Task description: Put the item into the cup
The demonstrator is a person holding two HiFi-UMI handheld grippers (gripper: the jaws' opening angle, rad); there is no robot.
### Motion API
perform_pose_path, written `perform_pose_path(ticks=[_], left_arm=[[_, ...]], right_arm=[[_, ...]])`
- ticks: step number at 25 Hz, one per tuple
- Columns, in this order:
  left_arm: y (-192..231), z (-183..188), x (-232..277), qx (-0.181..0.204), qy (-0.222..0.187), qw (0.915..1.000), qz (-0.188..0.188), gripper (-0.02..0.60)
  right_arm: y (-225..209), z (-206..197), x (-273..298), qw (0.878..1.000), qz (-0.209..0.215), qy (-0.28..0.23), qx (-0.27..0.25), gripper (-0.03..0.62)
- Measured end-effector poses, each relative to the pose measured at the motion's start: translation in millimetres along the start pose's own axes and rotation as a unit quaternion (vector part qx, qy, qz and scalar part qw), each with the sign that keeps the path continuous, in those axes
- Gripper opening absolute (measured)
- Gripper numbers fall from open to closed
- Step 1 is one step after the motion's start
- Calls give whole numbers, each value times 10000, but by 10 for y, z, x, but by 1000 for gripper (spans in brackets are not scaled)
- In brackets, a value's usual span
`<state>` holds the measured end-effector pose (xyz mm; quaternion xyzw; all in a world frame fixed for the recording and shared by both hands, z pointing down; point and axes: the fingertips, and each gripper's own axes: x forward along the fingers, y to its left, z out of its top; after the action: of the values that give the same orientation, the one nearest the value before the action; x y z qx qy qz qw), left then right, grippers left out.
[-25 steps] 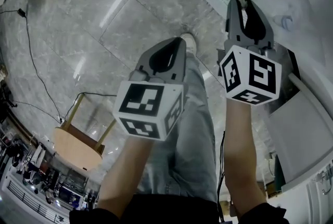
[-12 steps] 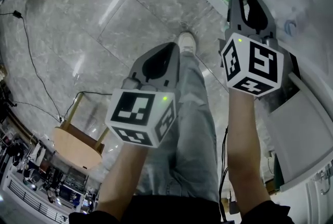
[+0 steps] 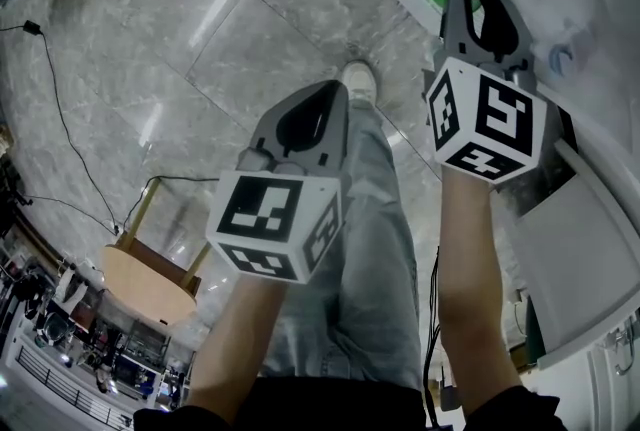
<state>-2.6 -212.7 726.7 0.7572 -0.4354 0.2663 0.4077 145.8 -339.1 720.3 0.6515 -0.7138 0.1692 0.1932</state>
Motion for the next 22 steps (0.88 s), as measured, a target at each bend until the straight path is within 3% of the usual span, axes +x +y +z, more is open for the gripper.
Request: perform_pose_path(ticks=[5,9,17,19,22], left_arm=[[9,8,-1,-32,6,10000,-12,14],[-19,4,8,-5,10,10000,-35,14],[-36,-39,11,15,43,10000,-42,14],[-34,-38,5,16,39,10000,-31,14],[-8,-28,-25,62,-18,9999,91,14]], right_arm=[[6,32,-9,9999,38,-99,61,112],[-2,96,-46,9991,113,-355,190,166],[-21,59,-53,9993,56,-294,211,167],[-36,48,-57,9995,5,-256,173,155],[-74,24,-78,9997,-146,-169,67,49]])
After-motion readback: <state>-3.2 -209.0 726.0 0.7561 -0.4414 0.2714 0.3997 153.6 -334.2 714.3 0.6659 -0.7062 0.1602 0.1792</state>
